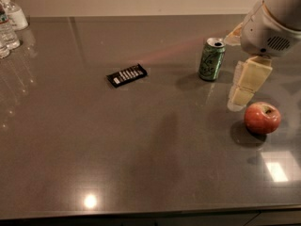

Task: Pick rxbar chocolate

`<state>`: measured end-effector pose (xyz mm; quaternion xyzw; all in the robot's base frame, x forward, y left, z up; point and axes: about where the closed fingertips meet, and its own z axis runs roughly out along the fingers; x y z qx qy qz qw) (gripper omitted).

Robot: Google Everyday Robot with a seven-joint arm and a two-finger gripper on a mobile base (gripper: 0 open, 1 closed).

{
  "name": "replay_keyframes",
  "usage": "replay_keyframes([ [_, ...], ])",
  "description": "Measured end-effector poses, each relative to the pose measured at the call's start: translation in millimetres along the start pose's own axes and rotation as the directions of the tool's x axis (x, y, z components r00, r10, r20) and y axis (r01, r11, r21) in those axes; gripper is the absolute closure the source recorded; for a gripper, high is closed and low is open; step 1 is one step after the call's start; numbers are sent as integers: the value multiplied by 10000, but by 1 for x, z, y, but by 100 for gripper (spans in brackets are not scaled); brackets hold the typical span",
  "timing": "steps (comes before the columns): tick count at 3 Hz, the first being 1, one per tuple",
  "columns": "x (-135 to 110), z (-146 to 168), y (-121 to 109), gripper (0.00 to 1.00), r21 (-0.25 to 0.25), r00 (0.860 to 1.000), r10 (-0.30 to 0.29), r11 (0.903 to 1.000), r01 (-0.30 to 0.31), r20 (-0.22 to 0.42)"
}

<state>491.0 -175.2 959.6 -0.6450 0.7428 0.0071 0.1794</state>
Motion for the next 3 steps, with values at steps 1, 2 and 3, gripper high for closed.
replay_keyframes([
  [1, -25, 14, -15, 0, -4, 9974, -503, 9987, 504, 514],
  [2, -57, 32, -30, 0, -161, 9886, -1039, 9942, 1063, 1093],
  [3, -84, 50, -39, 0, -449, 9787, -1438, 9874, 1518, 1465],
])
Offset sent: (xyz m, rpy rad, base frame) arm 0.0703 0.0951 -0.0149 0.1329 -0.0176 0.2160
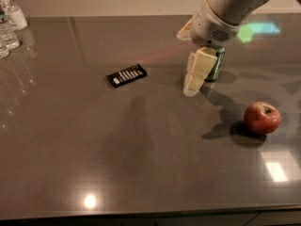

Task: Pick rxbar chocolate

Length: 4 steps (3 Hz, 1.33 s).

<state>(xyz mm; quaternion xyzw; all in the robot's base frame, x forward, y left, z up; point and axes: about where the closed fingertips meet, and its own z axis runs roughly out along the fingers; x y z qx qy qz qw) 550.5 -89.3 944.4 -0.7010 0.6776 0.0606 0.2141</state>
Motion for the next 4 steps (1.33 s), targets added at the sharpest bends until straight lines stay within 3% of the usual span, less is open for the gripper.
replay_keyframes([
  [1, -17, 26, -9, 0, -381, 9992, -365, 9986, 370, 137],
  [4, -32, 101, -51, 0, -1340, 9964, -841, 9875, 828, -38],
])
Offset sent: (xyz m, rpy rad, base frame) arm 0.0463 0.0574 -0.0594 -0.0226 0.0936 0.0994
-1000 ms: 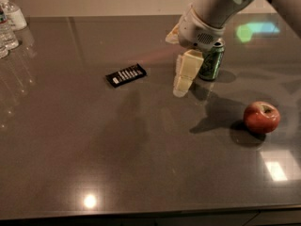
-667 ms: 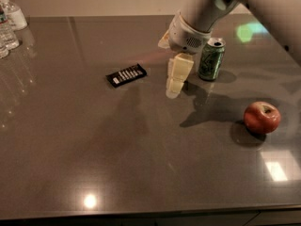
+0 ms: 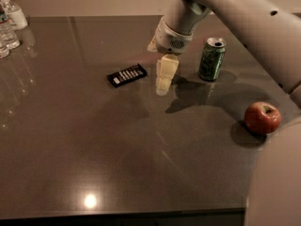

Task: Pick rxbar chocolate

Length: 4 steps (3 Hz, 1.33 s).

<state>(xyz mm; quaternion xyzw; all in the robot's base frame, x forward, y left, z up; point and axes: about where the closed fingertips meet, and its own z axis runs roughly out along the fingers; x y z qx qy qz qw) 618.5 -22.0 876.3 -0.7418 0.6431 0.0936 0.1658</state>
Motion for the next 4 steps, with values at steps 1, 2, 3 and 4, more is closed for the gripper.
replay_keyframes([
  [1, -7, 17, -18, 0, -121, 9998, -155, 9998, 153, -123],
  [2, -16, 32, -32, 0, -249, 9994, -285, 9993, 280, -195],
  [3, -27, 43, -41, 0, -433, 9984, -491, 9979, 479, -272],
  [4, -39, 53, -45, 0, -724, 9970, -728, 9949, 708, -258],
])
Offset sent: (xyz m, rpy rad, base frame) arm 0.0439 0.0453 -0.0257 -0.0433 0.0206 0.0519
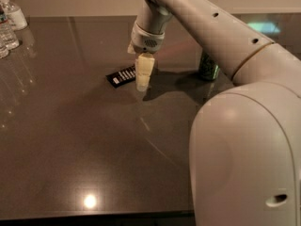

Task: Pick rxbar chocolate

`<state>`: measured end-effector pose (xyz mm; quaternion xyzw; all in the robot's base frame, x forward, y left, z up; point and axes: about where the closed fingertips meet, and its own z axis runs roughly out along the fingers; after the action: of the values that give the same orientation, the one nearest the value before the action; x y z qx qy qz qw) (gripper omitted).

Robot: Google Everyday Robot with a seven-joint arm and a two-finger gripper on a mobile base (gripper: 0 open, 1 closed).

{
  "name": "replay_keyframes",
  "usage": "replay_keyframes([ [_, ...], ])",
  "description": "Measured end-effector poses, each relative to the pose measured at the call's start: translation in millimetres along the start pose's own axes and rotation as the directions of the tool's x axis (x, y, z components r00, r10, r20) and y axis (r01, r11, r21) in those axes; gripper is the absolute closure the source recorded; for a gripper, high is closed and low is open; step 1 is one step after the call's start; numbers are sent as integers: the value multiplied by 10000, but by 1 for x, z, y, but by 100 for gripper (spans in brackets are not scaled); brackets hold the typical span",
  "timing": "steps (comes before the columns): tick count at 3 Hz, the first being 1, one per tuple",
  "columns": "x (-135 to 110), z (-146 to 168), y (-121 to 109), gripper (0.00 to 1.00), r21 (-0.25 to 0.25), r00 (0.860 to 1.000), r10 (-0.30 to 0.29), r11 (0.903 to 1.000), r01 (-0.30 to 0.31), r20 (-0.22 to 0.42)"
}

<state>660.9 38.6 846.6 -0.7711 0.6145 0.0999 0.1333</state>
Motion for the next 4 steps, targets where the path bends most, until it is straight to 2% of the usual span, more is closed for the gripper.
replay_keyframes([
  [2, -12, 14, -8, 0, -433, 9999, -166, 9989, 164, -48],
  [3, -14, 18, -9, 18, -532, 9997, -207, 9984, 201, -103],
  [4, -15, 20, -9, 41, -619, 9996, -224, 9979, 213, -175],
])
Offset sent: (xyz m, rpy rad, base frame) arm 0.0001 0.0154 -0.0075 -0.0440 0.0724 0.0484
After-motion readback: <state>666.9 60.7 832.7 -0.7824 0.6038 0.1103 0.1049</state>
